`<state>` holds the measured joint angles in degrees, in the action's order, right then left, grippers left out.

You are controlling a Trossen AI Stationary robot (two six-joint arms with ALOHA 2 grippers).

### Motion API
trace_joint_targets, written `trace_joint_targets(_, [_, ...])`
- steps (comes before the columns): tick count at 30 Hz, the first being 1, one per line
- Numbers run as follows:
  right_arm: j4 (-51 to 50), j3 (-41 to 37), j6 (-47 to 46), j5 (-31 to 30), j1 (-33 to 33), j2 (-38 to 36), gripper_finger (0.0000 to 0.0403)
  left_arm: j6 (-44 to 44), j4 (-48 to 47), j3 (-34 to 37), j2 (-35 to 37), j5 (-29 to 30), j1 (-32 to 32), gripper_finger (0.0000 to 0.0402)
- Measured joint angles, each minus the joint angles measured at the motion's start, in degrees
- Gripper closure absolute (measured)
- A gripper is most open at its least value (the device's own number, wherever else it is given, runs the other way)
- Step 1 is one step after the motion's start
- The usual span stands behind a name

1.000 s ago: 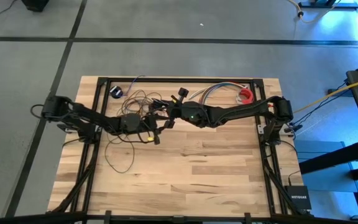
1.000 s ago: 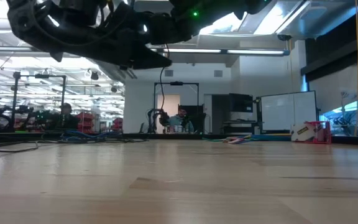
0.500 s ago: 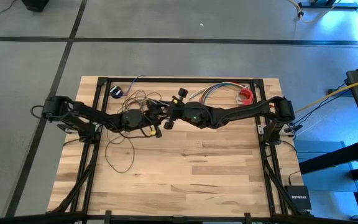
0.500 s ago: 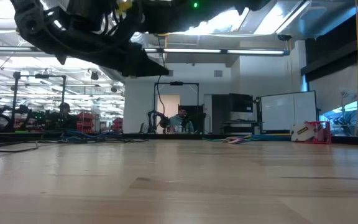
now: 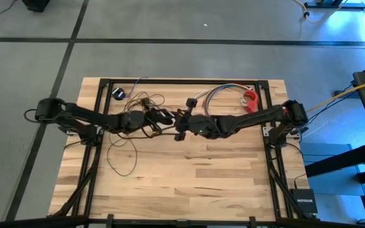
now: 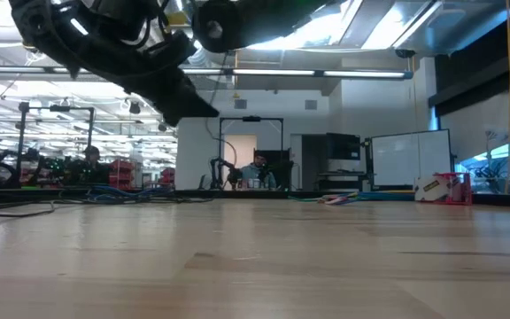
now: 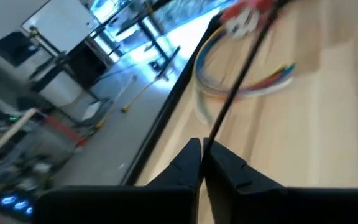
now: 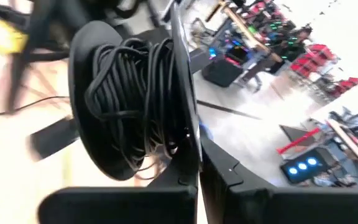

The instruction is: Coiling cords

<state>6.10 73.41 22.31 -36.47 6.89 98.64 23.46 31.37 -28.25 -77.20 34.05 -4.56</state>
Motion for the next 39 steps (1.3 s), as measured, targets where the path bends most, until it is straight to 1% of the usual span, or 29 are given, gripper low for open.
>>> trace_joint_targets(2, [-1.8, 0.0, -0.9, 0.7, 0.6, -0.1, 0.04, 1.7, -3.2, 0.1, 2.0, 1.5, 0.0, 0.0392])
trace_joint_targets(7, [-6.3, 0.2, -3.8, 1.4, 0.7, -0.2, 0.04, 5.7, -8.2, 0.2, 7.8, 2.0, -0.1, 0.0392])
trace_joint_targets(14, [-10.1, 0.2, -4.1, 1.4, 0.2, -0.2, 0.04, 9.7, -9.1, 0.2, 14.9, 1.9, 0.2, 0.0391])
trace_joint_targets(22, [-12.3, 0.1, -5.7, 0.5, -3.5, 1.7, 0.04, 3.6, -10.8, 0.2, 21.9, 1.6, 4.1, 0.0391])
trace_joint_targets(27, [-12.1, 0.0, -5.7, -4.2, -5.2, 2.6, 0.04, 0.1, -13.5, 0.2, 23.2, 1.6, 6.9, 0.0391])
trace_joint_targets(29, [-12.0, 0.0, -5.8, -4.1, -5.9, 2.6, 0.04, -2.0, -13.3, 0.2, 23.2, 1.6, 7.9, 0.0391])
trace_joint_targets(34, [-11.3, 0.0, -7.2, -2.7, -7.9, 2.9, 0.04, -7.3, -10.8, 0.2, 23.2, -4.7, 8.9, 0.0391])
trace_joint_targets(39, [-5.3, 0.0, -5.8, -0.9, -8.5, 5.0, 0.04, -10.1, -4.9, 0.2, 21.1, -8.8, 9.0, 0.0391])
